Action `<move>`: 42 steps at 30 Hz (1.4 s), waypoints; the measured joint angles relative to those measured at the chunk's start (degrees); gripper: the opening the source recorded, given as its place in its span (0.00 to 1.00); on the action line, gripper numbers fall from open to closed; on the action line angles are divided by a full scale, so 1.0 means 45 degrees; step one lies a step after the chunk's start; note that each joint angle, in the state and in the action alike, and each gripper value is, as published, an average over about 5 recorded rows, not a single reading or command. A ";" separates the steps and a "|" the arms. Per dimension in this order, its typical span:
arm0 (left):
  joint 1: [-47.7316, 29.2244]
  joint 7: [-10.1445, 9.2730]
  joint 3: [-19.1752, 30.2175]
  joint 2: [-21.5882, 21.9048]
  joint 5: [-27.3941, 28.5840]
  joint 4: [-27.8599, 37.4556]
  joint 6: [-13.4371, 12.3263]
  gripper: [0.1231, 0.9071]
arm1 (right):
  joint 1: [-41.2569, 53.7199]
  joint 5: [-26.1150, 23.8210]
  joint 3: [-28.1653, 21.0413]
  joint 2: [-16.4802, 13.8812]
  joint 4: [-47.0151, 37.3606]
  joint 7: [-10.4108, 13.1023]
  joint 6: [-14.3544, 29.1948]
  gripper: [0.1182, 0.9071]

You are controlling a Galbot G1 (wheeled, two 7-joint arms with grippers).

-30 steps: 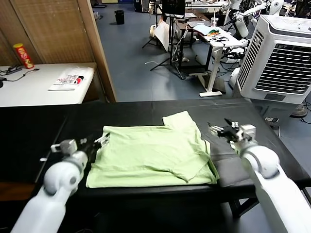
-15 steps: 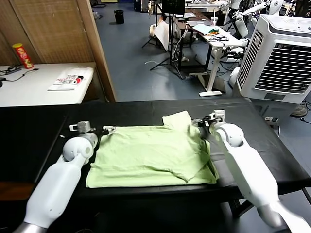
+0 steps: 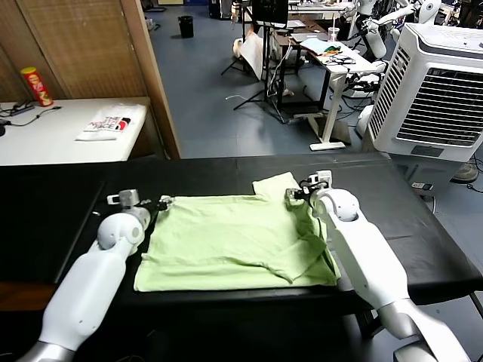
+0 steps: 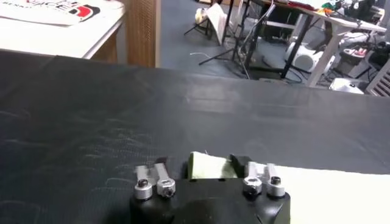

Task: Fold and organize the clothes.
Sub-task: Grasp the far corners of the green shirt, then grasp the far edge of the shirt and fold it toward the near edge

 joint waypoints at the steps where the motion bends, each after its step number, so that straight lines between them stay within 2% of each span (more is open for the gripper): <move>1: 0.0030 0.0010 -0.0004 0.0005 -0.0002 -0.0032 0.0000 0.28 | -0.0027 -0.0046 0.0010 -0.0001 0.0016 -0.0048 0.0110 0.12; 3: 0.0086 0.0031 -0.0022 0.0014 -0.0006 -0.0086 -0.0002 0.13 | -0.0087 -0.0166 0.0019 -0.0028 0.0074 -0.0190 0.0409 0.03; 6: 0.0165 0.0073 -0.0086 0.0021 -0.0005 -0.0162 -0.0029 0.02 | -0.0231 -0.0312 0.0086 -0.0165 0.0288 -0.0402 0.1071 0.01; 11: 0.0401 0.0131 -0.0325 0.0049 0.0018 -0.0486 -0.0189 0.01 | -0.0743 -0.0165 0.0380 -0.0675 0.1303 -0.0675 0.1982 0.01; 18: 0.1382 0.0111 -0.0994 0.0392 0.0218 -0.2047 -0.0488 0.01 | -0.2397 0.0901 0.1020 -0.2079 0.4215 -0.0986 0.1802 0.01; 21: 0.2103 -0.0030 -0.1299 0.0611 0.0221 -0.3032 -0.0515 0.01 | -0.3304 0.1143 0.1338 -0.2726 0.5516 -0.0770 0.1351 0.01; 26: 0.3537 -0.0504 -0.1807 0.0925 0.0240 -0.4643 -0.0600 0.01 | -0.4733 0.1470 0.1838 -0.3471 0.7346 -0.0144 0.0495 0.01; 31: 0.5112 -0.0891 -0.2375 0.1070 0.0298 -0.6083 -0.0885 0.01 | -0.6073 0.1580 0.2318 -0.3855 0.8821 0.0104 -0.0022 0.01; 37: 0.6949 -0.0920 -0.3019 0.1032 0.0533 -0.7388 -0.1086 0.01 | -0.7430 0.1416 0.2666 -0.4033 0.9786 0.0186 -0.0565 0.01; 42: 0.8076 -0.0906 -0.3288 0.0896 0.0751 -0.7879 -0.1136 0.01 | -0.8022 0.1160 0.2752 -0.4042 0.9972 0.0197 -0.0789 0.01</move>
